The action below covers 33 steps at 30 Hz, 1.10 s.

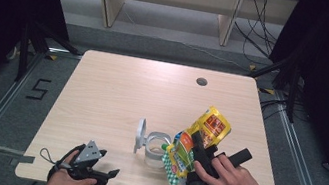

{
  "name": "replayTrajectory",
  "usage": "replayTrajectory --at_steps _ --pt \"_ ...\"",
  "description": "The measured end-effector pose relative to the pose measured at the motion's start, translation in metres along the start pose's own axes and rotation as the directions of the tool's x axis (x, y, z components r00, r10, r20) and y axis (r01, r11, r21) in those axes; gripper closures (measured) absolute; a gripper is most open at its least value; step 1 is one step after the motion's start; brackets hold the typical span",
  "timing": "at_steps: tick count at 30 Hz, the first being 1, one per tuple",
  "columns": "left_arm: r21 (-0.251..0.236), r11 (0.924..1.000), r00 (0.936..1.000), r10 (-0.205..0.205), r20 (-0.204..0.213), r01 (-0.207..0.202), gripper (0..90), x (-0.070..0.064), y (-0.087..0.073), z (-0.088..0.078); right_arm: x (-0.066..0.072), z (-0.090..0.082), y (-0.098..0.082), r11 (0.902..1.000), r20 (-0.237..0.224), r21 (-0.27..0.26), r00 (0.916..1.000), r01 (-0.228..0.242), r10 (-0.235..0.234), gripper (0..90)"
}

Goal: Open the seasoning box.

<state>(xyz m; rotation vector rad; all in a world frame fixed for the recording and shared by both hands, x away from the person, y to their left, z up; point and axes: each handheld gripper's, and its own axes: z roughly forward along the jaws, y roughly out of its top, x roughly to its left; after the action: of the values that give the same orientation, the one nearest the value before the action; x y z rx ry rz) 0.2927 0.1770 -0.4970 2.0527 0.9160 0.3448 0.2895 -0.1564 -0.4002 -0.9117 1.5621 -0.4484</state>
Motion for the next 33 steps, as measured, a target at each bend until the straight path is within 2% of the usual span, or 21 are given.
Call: replayTrajectory --at_steps 3,5,6,8,9,10,13,14,15,16,17,21,25,27,28,29,30,31,32,33 --pt "-0.001 1.0 1.0 0.0 0.001 0.0 20.1 -0.0002 0.0 -0.0001 0.0003 0.0 0.0004 1.0 0.001 -0.002 1.0 -0.007 0.007 57.1" --pt "-0.002 1.0 1.0 -0.003 0.004 0.003 20.1 -0.0004 0.0001 -0.0001 -0.0009 0.0003 0.0006 0.9999 0.009 -0.012 0.9999 0.008 -0.008 57.2" --pt "-0.002 1.0 1.0 -0.003 0.004 0.003 20.1 -0.0003 0.0001 -0.0001 0.0001 -0.0004 0.0005 1.0 0.003 -0.002 0.9999 -0.009 0.009 57.2" --pt "0.0 1.0 1.0 0.0 0.001 0.0 20.1 -0.0001 0.0 0.0 0.0038 -0.0015 0.0022 0.9965 0.003 0.004 0.9965 -0.084 0.084 57.2" --pt "-0.001 1.0 1.0 0.001 0.001 -0.001 20.1 -0.0003 0.0 0.0 0.0038 -0.0012 0.002 0.9964 0.004 -0.001 0.9964 -0.085 0.085 57.2" --pt "0.0 1.0 1.0 0.001 0.001 -0.001 20.1 -0.0003 0.0001 -0.0001 0.0031 -0.0011 0.0014 0.9973 0.002 0.001 0.9973 -0.073 0.073 57.2" --pt "-0.002 1.0 1.0 -0.002 0.006 0.002 20.1 -0.0004 0.0001 -0.0003 -0.0004 0.0003 -0.0014 1.0 0.005 -0.001 1.0 0.002 -0.002 57.2" --pt "-0.003 1.0 1.0 -0.002 0.005 0.002 20.1 -0.0003 0.0001 -0.0002 -0.0005 0.0004 -0.0016 1.0 0.005 -0.001 1.0 0.006 -0.006 57.2" --pt "-0.003 1.0 1.0 -0.001 0.003 0.001 20.1 -0.0001 0.0 -0.0001 0.0012 -0.0003 -0.0009 0.9996 0.002 0.007 0.9997 -0.026 0.026 57.2" --pt "-0.003 1.0 1.0 -0.002 0.006 0.002 20.1 -0.0002 0.0 -0.0002 0.0038 -0.0008 0.0004 0.9969 0.002 0.006 0.9969 -0.078 0.078 57.2" --pt "-0.004 1.0 1.0 -0.001 0.001 0.001 20.1 -0.0002 -0.0001 0.0001 0.0042 -0.0007 0.0007 0.9961 0.005 0.002 0.9961 -0.089 0.089 57.2" --pt "-0.004 1.0 1.0 -0.004 0.002 0.004 20.1 -0.0001 -0.0001 0.0002 0.0024 -0.0004 -0.0001 0.9985 0.005 0.003 0.9985 -0.055 0.055 57.2" --pt "0.001 1.0 1.0 0.0 0.004 0.0 20.1 -0.0001 0.0003 -0.0005 0.0031 -0.0003 0.0003 0.9981 0.005 0.001 0.9981 -0.062 0.062 57.2" --pt "-0.012 0.9999 0.9999 -0.011 -0.002 0.011 20.1 -0.0005 0.0008 -0.0015 0.003 -0.0002 0.0002 0.9982 0.003 -0.001 0.9982 -0.06 0.06 57.3" --pt "-0.011 0.9999 1.0 0.0 0.001 0.0 20.0 0.0008 0.0011 -0.002 0.0013 0.0005 -0.0005 0.9996 0.009 -0.01 0.9996 -0.025 0.026 57.3" --pt "0.001 0.9998 0.9997 0.022 -0.01 -0.022 19.9 0.0025 0.0013 -0.0027 0.0012 0.0004 -0.0002 0.9998 0.007 -0.003 0.9998 -0.018 0.018 57.3" --pt "-0.005 1.0 1.0 0.001 -0.006 -0.001 19.9 0.0012 0.0008 -0.002 -0.0007 0.0013 -0.0004 0.9998 0.013 -0.014 0.9998 0.013 -0.013 57.3" --pt "-0.013 0.9998 0.9999 -0.015 -0.004 0.015 19.9 -0.0002 0.0006 -0.0012 0.0003 0.001 -0.0002 1.0 0.008 -0.008 1.0 0.003 -0.003 57.3" --pt "-0.014 0.9999 1.0 0.007 -0.004 -0.007 19.8 0.0004 0.0011 -0.0014 -0.0001 0.0012 -0.0002 0.9999 0.008 -0.01 0.9999 0.009 -0.008 57.3" --pt "-0.014 0.9999 1.0 0.005 -0.002 -0.005 19.9 0.0001 0.0011 -0.0013 -0.0001 0.0014 -0.0002 0.9999 0.009 -0.01 0.9999 0.008 -0.008 57.4"
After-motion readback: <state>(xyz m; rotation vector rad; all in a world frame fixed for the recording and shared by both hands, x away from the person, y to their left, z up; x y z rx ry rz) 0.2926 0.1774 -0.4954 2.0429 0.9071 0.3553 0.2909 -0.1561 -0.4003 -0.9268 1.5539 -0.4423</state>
